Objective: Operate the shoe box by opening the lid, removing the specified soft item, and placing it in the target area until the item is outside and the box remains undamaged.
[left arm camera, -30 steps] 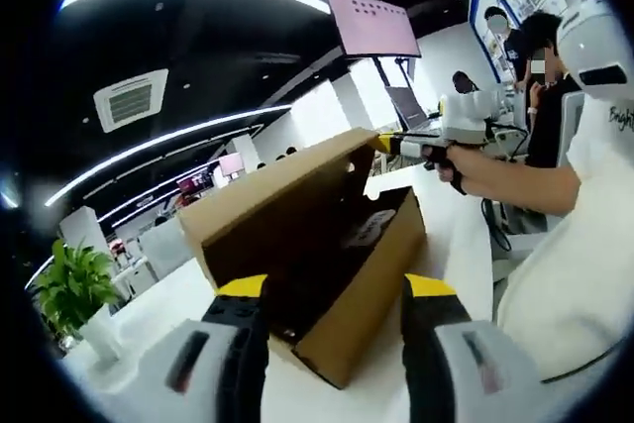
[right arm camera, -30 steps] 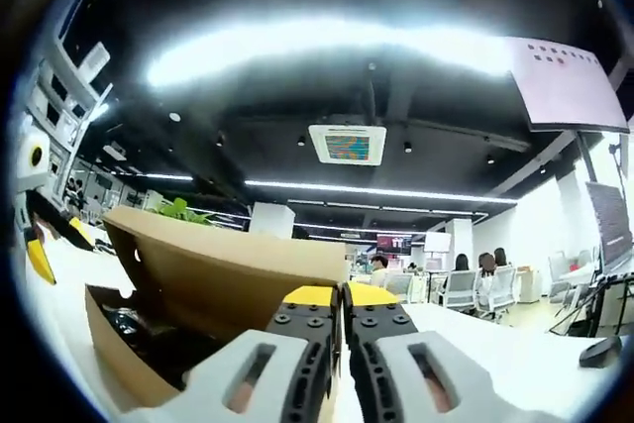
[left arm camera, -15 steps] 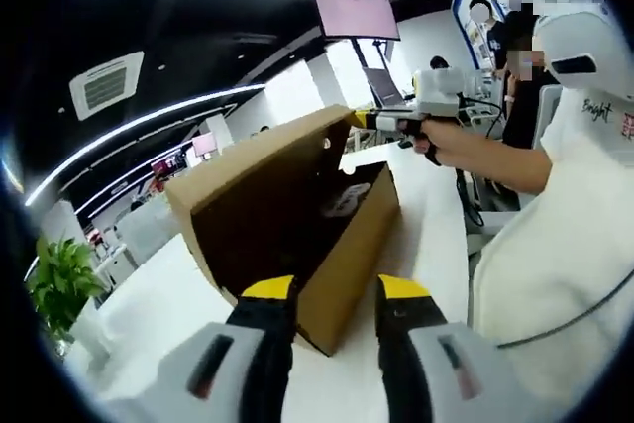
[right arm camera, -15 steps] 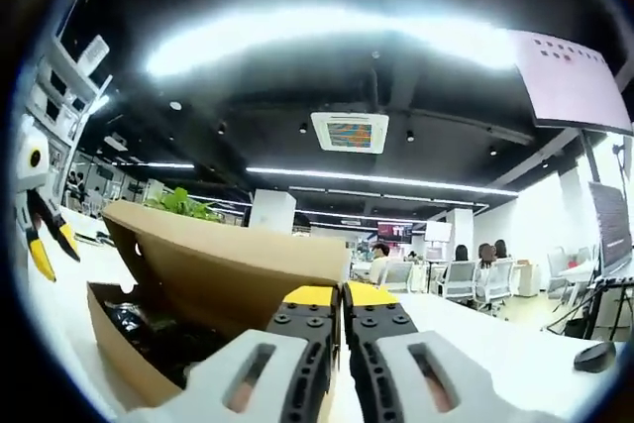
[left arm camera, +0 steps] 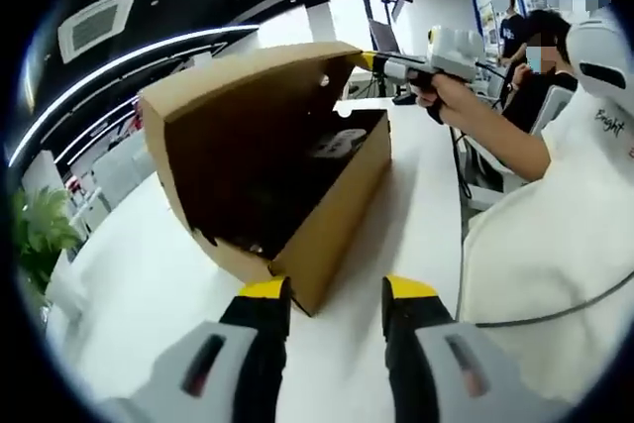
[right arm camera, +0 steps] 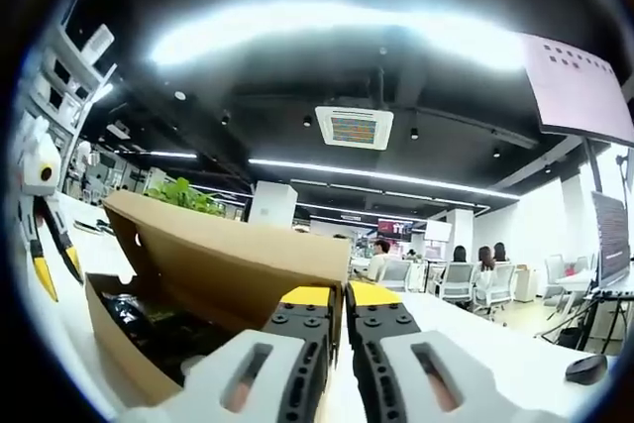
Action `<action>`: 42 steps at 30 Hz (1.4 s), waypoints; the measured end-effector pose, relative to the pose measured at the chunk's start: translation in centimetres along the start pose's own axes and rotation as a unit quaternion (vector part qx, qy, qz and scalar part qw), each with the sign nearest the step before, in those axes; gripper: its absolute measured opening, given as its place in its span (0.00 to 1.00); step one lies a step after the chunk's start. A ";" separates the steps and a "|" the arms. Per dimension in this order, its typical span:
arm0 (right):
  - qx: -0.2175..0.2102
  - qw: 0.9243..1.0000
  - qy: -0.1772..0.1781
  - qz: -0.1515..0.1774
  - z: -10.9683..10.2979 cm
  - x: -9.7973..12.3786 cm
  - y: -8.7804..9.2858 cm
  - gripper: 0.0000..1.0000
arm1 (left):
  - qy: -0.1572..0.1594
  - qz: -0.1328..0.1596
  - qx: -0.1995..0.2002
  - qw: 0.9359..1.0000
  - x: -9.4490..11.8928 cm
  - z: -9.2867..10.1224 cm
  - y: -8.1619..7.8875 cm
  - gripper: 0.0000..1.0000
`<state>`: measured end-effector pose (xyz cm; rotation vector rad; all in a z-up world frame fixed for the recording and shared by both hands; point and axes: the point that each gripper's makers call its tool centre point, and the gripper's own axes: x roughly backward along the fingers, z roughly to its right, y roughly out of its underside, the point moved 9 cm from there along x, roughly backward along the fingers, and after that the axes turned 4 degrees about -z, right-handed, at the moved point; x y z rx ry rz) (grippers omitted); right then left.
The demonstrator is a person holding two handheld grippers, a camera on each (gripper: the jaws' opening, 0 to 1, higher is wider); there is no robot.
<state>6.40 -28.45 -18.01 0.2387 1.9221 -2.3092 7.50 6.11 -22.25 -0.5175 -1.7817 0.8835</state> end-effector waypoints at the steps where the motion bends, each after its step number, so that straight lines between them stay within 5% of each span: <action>1: 0.001 1.000 0.000 0.001 -0.1 0.0 0.0 0.06 | 0.002 0.004 -0.003 1.000 0.1 0.0 -0.2 0.38; 4: 0.016 1.000 0.009 -0.002 -0.1 0.0 0.0 0.03 | 0.008 0.005 -0.001 1.000 0.3 -0.1 -0.7 0.37; 8: -0.031 1.000 0.003 0.004 0.5 0.2 0.3 0.01 | 0.002 -0.025 -0.023 0.999 0.1 -0.4 -0.5 0.35; 15: -0.013 1.000 0.007 0.000 0.5 -0.1 0.1 0.01 | 0.005 -0.007 -0.030 0.999 0.8 -0.4 -1.8 0.35; 23: 0.015 1.000 0.008 -0.005 0.4 -0.2 0.1 0.01 | 0.005 -0.021 -0.045 0.999 0.6 -1.2 -3.0 0.35; 27: 0.010 1.000 0.007 -0.005 0.4 -0.3 0.1 0.01 | 0.002 -0.051 -0.070 0.996 0.2 -1.5 -3.3 0.35; 30: 0.021 1.000 0.006 -0.003 0.3 -0.3 0.2 0.01 | 0.036 -0.044 -0.090 0.994 -0.2 -1.4 -3.9 0.34; 34: 0.002 1.000 -0.011 -0.007 0.8 -0.4 0.1 0.01 | -0.030 -0.067 -0.124 0.990 -0.3 -2.9 -4.8 0.25; 37: -0.003 1.000 -0.015 -0.009 0.9 -0.7 -0.1 0.01 | 0.030 -0.069 -0.113 0.991 -0.3 -2.1 -5.0 0.28; 42: 0.015 1.000 -0.010 -0.014 0.6 -0.9 -0.4 0.01 | 0.013 -0.096 -0.128 0.987 -0.9 -2.8 -5.2 0.27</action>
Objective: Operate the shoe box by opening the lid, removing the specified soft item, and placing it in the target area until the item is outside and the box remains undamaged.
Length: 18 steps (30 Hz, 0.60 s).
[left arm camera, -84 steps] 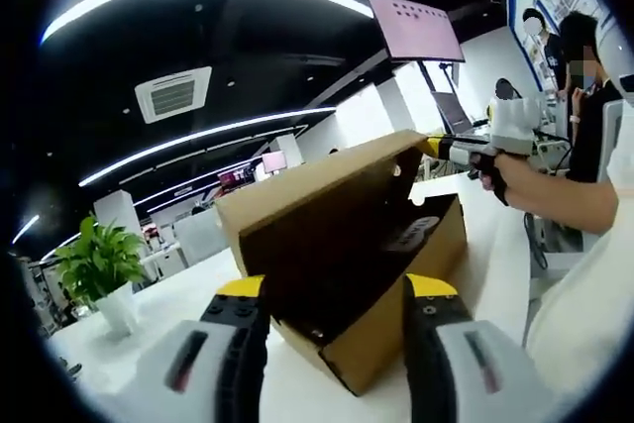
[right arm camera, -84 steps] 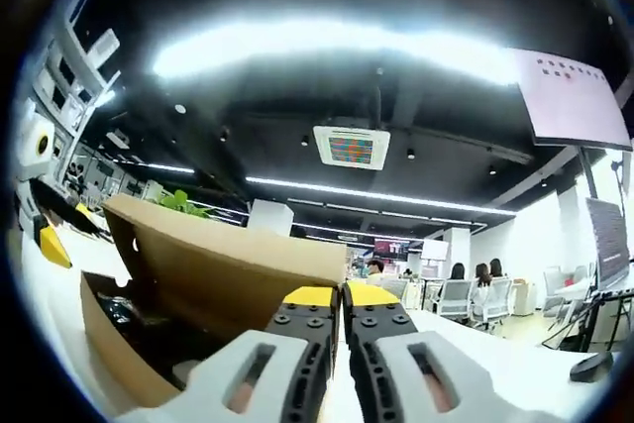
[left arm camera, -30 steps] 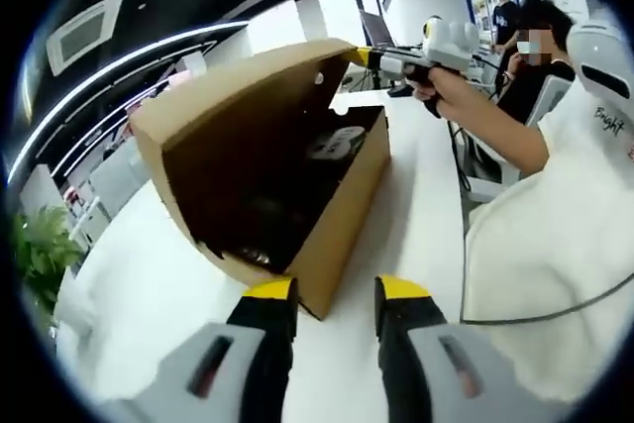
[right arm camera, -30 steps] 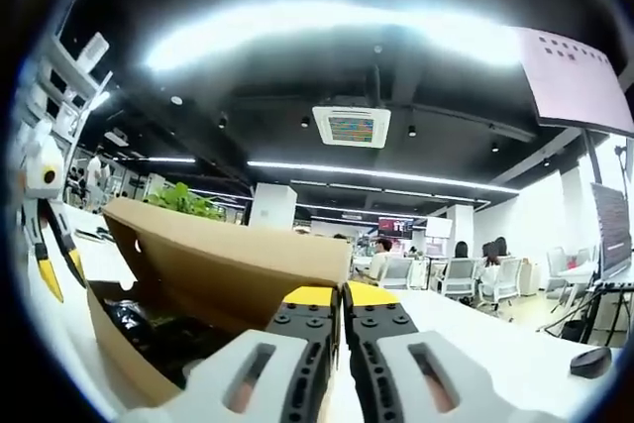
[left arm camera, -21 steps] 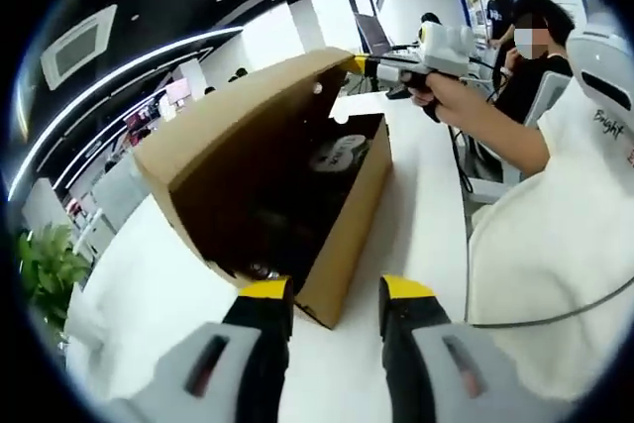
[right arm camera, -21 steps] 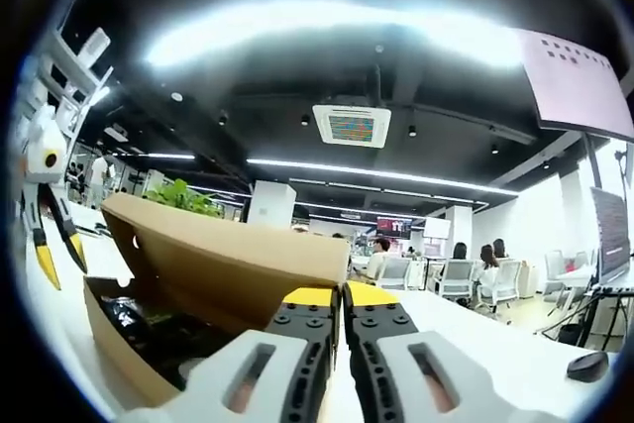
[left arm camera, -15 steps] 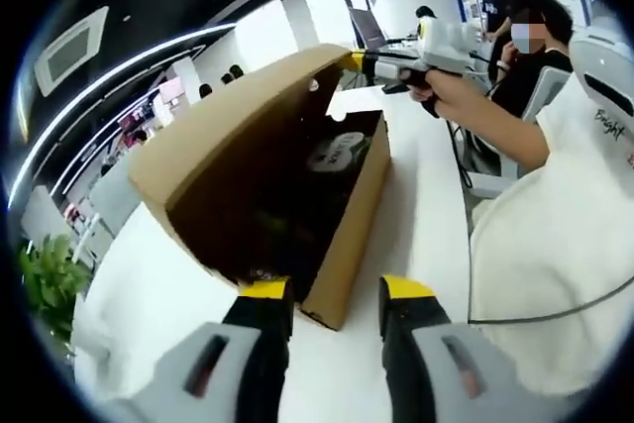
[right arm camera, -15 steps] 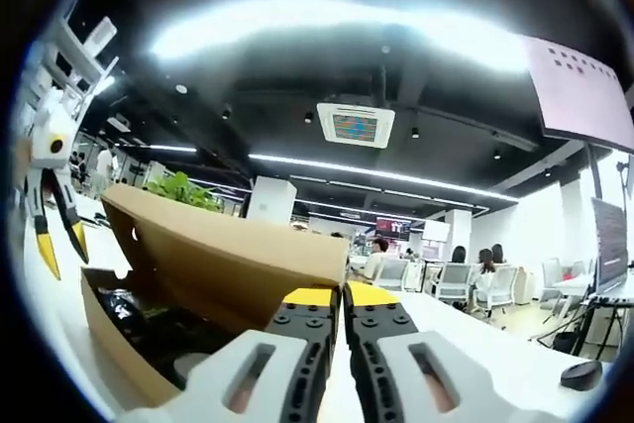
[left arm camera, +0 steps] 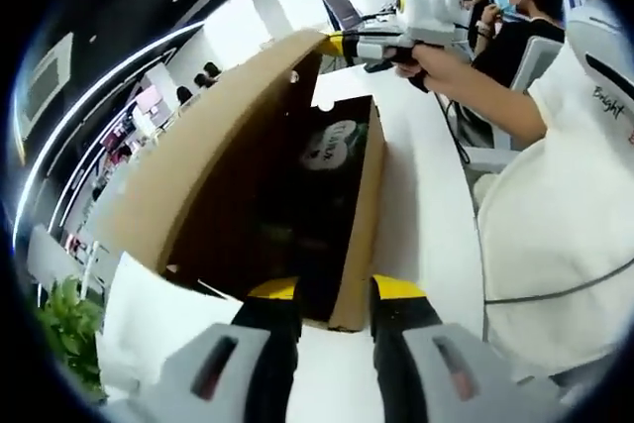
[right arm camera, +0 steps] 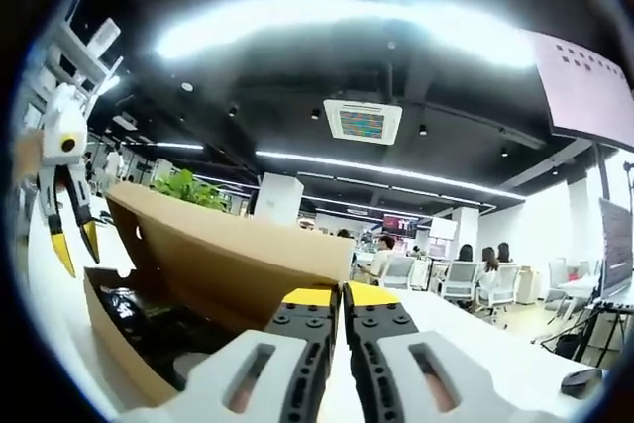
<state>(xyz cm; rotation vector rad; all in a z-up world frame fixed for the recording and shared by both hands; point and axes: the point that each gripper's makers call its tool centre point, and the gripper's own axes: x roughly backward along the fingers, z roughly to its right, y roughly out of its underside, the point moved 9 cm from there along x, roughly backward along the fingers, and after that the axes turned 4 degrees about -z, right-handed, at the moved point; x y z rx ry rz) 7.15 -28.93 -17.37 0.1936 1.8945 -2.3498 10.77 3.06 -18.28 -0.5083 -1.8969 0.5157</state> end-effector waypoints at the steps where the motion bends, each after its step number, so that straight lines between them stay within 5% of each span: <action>1: 0.001 1.000 0.001 0.000 0.0 0.0 0.0 0.01 | 0.002 -0.003 0.000 1.000 -0.3 -0.1 0.0 0.27; 6: 0.008 1.000 -0.006 -0.001 0.2 0.0 0.1 0.01 | 0.021 -0.022 0.002 1.000 -1.9 0.0 0.5 0.27; 13: 0.043 0.999 -0.007 -0.003 0.3 -0.4 -0.2 0.01 | 0.030 -0.036 -0.015 0.999 -1.8 -0.1 0.8 0.12; 18: 0.043 0.999 -0.005 0.002 0.2 -0.3 -0.2 0.02 | 0.032 -0.041 -0.013 0.999 -1.9 -0.3 0.9 0.13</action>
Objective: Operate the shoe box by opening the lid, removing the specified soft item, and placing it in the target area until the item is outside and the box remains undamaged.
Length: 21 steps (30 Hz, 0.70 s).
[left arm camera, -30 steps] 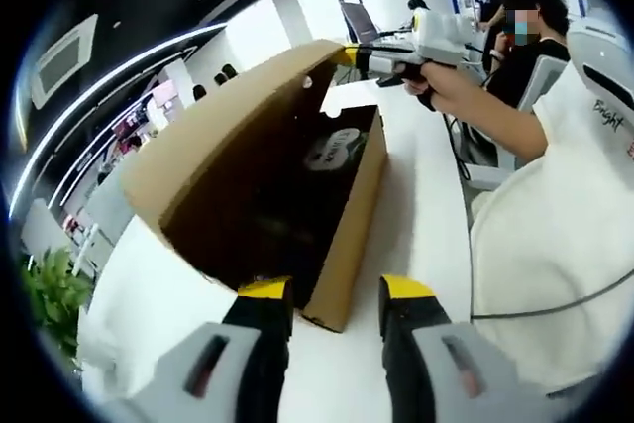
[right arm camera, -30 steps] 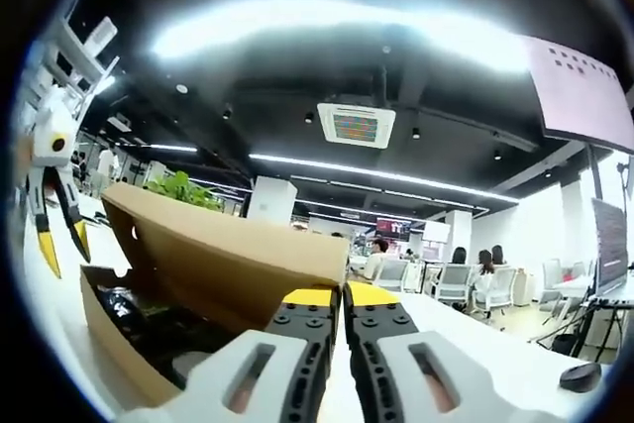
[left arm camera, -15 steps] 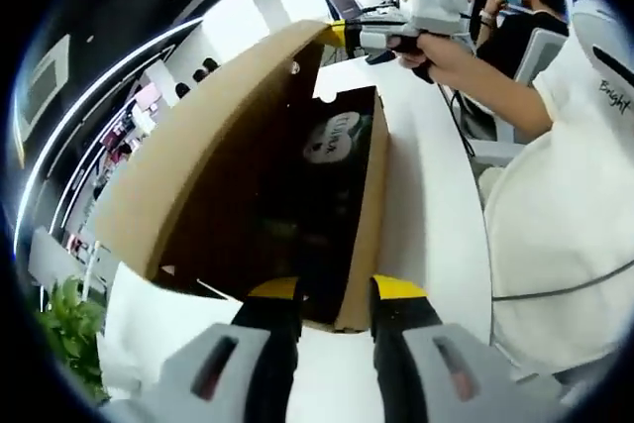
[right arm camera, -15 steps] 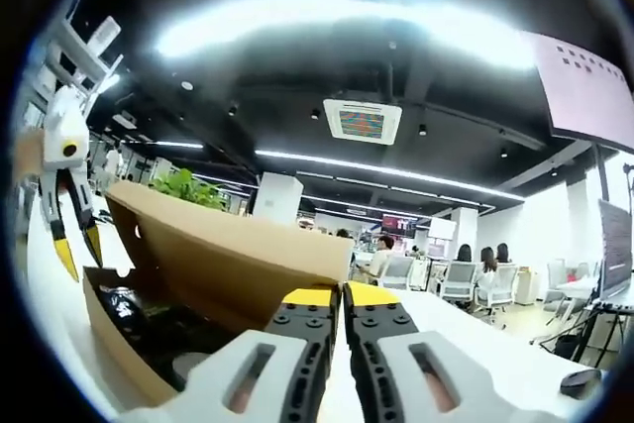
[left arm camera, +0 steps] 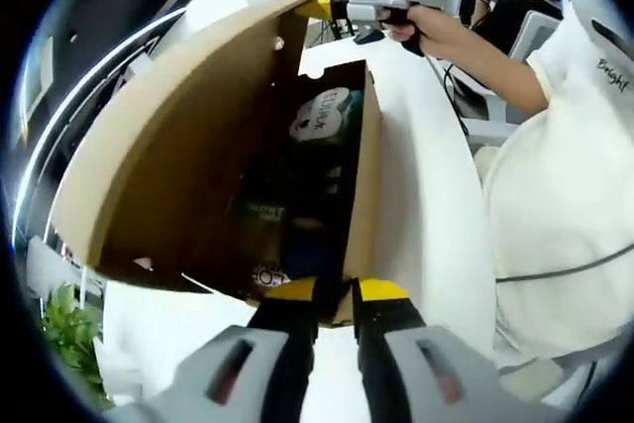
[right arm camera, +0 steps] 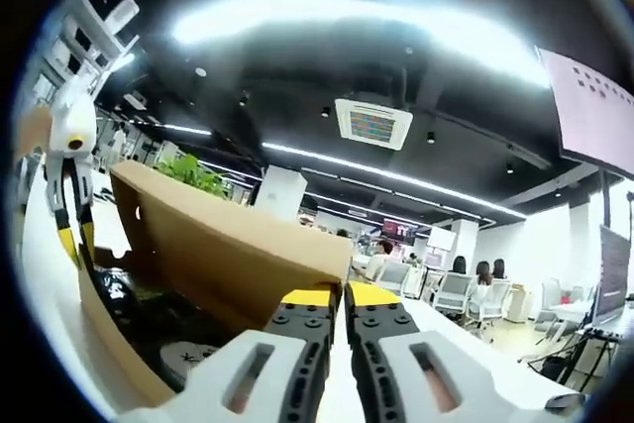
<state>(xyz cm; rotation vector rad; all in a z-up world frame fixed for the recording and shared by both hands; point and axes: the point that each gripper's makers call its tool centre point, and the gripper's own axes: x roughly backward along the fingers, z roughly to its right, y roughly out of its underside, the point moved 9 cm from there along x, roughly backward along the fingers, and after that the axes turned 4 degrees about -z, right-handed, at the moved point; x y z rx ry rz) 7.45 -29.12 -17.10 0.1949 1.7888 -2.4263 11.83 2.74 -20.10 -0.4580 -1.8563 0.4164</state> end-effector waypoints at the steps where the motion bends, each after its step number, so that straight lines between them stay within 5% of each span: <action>1: -0.005 1.000 0.000 0.002 0.1 0.0 0.0 0.02 | 0.002 0.000 0.002 1.000 0.0 0.0 0.0 0.14; 3: -0.019 1.000 -0.003 0.005 0.2 0.0 0.1 0.01 | 0.004 -0.004 -0.003 1.000 -0.1 0.0 -0.1 0.14; 8: -0.142 0.989 -0.032 0.023 0.6 0.0 0.3 0.02 | 0.026 -0.003 -0.041 0.999 -1.0 1.0 -0.2 0.16; 12: -0.082 0.996 -0.023 0.025 0.9 -0.5 -0.2 0.02 | 0.029 0.006 -0.024 0.999 -1.2 0.9 -0.2 0.17; 21: -0.082 0.995 -0.004 0.048 0.7 -1.2 -0.5 0.01 | 0.025 0.004 -0.031 0.999 -2.1 1.4 -0.5 0.15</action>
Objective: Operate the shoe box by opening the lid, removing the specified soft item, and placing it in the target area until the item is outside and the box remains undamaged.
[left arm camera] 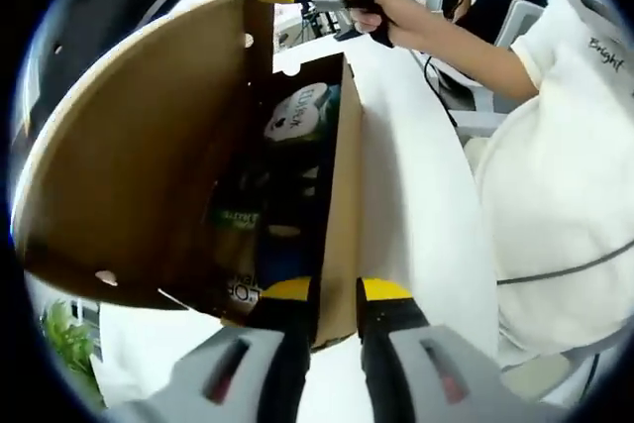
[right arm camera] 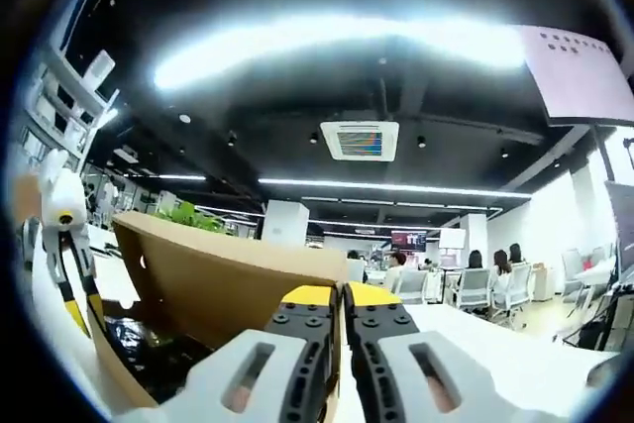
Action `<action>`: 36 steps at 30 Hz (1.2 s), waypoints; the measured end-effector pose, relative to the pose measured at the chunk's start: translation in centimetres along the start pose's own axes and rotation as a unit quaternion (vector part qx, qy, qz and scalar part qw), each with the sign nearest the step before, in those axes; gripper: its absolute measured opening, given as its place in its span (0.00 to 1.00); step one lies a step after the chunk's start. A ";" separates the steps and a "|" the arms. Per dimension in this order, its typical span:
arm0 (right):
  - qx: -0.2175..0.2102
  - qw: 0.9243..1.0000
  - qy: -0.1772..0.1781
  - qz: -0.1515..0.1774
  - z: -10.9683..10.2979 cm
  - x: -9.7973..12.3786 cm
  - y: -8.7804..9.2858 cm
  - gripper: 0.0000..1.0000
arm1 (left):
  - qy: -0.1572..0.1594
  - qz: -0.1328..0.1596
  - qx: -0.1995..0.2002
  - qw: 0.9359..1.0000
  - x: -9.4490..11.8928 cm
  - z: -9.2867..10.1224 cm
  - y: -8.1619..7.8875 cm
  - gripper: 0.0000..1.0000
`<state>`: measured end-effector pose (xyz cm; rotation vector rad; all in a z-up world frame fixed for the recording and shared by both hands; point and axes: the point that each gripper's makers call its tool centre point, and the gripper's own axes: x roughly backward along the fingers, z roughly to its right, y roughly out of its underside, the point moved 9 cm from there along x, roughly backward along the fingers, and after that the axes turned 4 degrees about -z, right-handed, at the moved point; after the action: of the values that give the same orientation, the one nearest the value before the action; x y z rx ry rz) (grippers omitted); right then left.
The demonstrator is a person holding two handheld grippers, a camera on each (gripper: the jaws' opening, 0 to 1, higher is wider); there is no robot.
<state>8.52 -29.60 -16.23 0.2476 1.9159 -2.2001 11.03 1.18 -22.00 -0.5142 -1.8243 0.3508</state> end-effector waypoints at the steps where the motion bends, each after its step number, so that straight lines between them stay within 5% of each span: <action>1: 0.004 1.000 0.002 -0.002 0.0 -0.1 -0.1 0.01 | 0.001 0.001 -0.001 1.000 -0.2 0.0 0.0 0.15; 11: 0.020 1.000 0.006 0.004 0.2 -0.8 0.0 0.01 | 0.016 -0.020 -0.025 0.999 -0.5 -0.1 -0.2 0.09; 14: 0.028 1.000 0.006 0.008 0.1 -0.6 0.1 0.01 | 0.006 -0.041 -0.073 0.996 -0.5 0.2 -0.4 0.09; 16: 0.035 0.999 0.008 0.008 0.1 -0.6 0.1 0.01 | -0.018 -0.053 -0.170 0.984 -0.8 -0.2 -0.3 0.11; 17: 0.032 0.999 0.009 0.008 0.1 -0.6 0.0 0.01 | -0.014 -0.048 -0.161 0.986 -0.8 0.0 -0.2 0.11; 18: 0.030 1.000 0.008 0.006 0.1 -0.7 -0.1 0.01 | 0.005 -0.043 -0.086 0.995 -0.8 -0.2 -0.1 0.10; 20: 0.029 1.000 0.008 0.002 0.1 -1.1 -0.2 0.01 | 0.040 -0.034 -0.029 0.998 -1.0 -1.1 0.4 0.07; 25: 0.097 0.995 0.012 -0.005 0.1 -1.6 -0.5 0.02 | 0.051 -0.049 -0.034 0.997 -1.1 -1.6 0.2 0.06; 28: 0.102 0.995 0.010 -0.011 -0.1 -1.7 -0.6 0.02 | 0.064 -0.052 -0.022 0.996 -1.2 -1.8 0.1 0.05; 36: 0.008 1.000 -0.002 -0.029 0.4 -2.5 -0.9 0.01 | 0.074 -0.051 -0.022 0.996 -1.2 -1.6 0.2 0.03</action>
<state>10.66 -29.73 -14.64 0.1935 1.9288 -2.2506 12.91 0.72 -22.54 -0.4640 -1.7111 0.1977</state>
